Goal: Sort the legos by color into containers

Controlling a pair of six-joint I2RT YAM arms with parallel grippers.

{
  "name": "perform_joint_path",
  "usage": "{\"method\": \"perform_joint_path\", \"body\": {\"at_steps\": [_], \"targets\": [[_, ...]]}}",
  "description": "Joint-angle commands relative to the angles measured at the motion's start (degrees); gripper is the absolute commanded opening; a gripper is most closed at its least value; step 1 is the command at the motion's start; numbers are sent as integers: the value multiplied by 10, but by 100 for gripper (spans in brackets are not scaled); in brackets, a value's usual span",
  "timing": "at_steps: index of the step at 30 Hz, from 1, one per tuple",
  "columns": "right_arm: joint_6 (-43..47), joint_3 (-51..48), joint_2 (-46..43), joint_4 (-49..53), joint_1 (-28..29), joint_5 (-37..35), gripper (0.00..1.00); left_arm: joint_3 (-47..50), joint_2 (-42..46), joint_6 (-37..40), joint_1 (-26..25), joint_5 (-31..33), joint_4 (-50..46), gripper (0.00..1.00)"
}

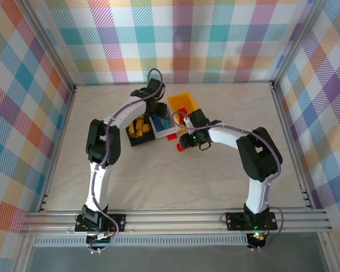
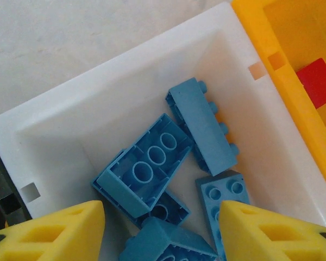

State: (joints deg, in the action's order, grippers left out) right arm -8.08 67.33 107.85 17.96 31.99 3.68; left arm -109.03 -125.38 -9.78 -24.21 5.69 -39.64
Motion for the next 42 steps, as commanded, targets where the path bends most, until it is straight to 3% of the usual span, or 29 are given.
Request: {"method": "perform_joint_path", "body": {"at_steps": [1, 11, 31, 33, 36, 42], "targets": [[-3, -22, -22, 17, 12, -19, 54, 41, 41, -10, 13, 3, -16, 58], [-23, 55, 30, 61, 12, -75, 60, 97, 137, -31, 13, -21, -9, 62], [-78, 133, 104, 83, 36, -115, 58, 258, 304, -67, 12, -37, 14, 68], [-89, 136, 103, 82, 36, -118, 62, 276, 315, -70, 12, -38, 21, 68], [-114, 146, 109, 83, 38, -131, 78, 290, 322, -71, 12, -40, 23, 68], [-130, 158, 127, 71, 47, -161, 78, 297, 337, -63, 12, -35, 17, 68]]}}
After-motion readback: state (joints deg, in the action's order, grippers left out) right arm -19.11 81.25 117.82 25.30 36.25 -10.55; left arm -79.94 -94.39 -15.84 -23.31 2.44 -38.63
